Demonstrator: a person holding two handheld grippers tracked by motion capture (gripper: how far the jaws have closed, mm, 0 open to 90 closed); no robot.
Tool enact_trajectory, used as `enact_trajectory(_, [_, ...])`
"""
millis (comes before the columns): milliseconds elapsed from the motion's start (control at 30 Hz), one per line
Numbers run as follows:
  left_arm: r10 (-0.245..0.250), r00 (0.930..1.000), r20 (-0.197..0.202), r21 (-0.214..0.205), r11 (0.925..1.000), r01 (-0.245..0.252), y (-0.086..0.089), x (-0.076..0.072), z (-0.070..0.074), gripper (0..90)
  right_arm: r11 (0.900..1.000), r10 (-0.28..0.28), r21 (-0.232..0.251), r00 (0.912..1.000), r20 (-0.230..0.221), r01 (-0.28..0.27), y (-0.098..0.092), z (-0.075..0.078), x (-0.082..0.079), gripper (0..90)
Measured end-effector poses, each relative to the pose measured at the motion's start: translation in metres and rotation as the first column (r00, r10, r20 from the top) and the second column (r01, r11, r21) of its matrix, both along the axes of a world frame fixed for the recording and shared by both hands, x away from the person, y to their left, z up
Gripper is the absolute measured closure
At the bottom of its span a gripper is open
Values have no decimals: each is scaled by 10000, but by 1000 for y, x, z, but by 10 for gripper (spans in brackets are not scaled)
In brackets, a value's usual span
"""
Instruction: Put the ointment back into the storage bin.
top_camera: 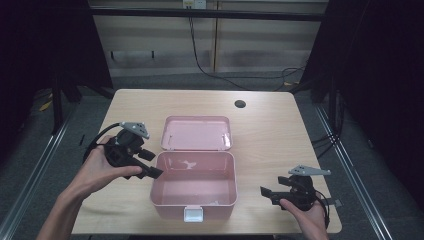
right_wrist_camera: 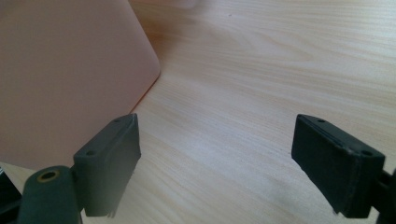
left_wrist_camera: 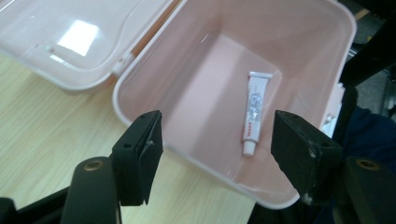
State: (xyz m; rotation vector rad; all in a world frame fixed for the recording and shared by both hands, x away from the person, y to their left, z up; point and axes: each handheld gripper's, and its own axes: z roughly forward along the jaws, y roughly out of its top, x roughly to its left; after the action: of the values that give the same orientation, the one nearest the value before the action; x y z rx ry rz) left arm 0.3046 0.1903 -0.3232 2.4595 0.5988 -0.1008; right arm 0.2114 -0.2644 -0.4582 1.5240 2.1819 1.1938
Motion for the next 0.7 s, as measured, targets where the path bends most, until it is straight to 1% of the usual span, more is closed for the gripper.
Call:
enact_trajectory(33, [-71, 9999, 93, -17, 10000, 71, 4, 1, 0, 341, 10000, 0, 0, 10000, 0, 0, 0, 0, 0, 151])
enact_trajectory(100, [295, 9996, 23, -415, 9987, -294, 11, 0, -2, 333, 10000, 23, -31, 10000, -6, -23, 0, 0, 0, 151])
enact_trajectory(133, [301, 9995, 63, -513, 9982, -298, 14, 0, -3, 330, 10000, 15, -20, 10000, -8, -15, 1, 0, 0, 151])
enact_trajectory(200, [421, 9991, 50, -571, 9975, -417, 19, 0, -5, 331, 10000, 3, -22, 10000, -40, -3, 1, 0, 0, 151])
enact_trajectory(233, [532, 9985, 111, -547, 9971, -525, 22, 0, -6, 331, 10000, 16, -16, 10000, -44, -16, 2, 0, 0, 151])
enact_trajectory(267, [630, 9978, 194, -673, 9958, -615, 24, 0, -7, 330, 10000, 33, -25, 10000, -32, -33, 2, 0, 0, 151])
enact_trajectory(333, [776, 9969, 145, -801, 9939, -762, 30, 0, -9, 328, 10000, -6, -23, 10000, -31, 6, 2, 0, 0, 151])
enact_trajectory(400, [1045, 9944, 134, -838, 9911, -1030, 35, 0, -13, 322, 10000, -10, -32, 10000, -12, 10, 1, 0, 0, 151])
enact_trajectory(433, [1102, 9938, 121, -890, 9901, -1087, 38, 0, -15, 322, 10000, -3, -49, 10000, 11, 3, 1, 0, 0, 151])
enact_trajectory(467, [1145, 9934, 58, -921, 9893, -1135, 41, 1, -17, 321, 10000, -25, -44, 10000, -58, 25, 1, 0, 0, 151])
enact_trajectory(500, [1337, 9910, 43, -959, 9865, -1326, 42, 0, -20, 321, 10000, -16, -59, 10000, -50, 15, 2, 0, 0, 151])
enact_trajectory(567, [1545, 9880, 6, -831, 9846, -1539, 46, -1, -24, 321, 10000, -4, -90, 10000, -64, 3, 2, -1, 1, 151])
enact_trajectory(600, [1577, 9875, 73, -884, 9837, -1565, 49, -1, -26, 319, 10000, -6, -91, 10000, -56, 5, 2, -1, 1, 151])
enact_trajectory(633, [1699, 9854, 94, -954, 9811, -1682, 51, -2, -29, 320, 9999, -3, -101, 10000, -75, 3, 2, -1, 1, 151])
enact_trajectory(700, [1826, 9832, 48, -876, 9795, -1815, 57, -1, -36, 321, 9999, -16, -115, 10000, -66, 15, 2, -1, 0, 152])
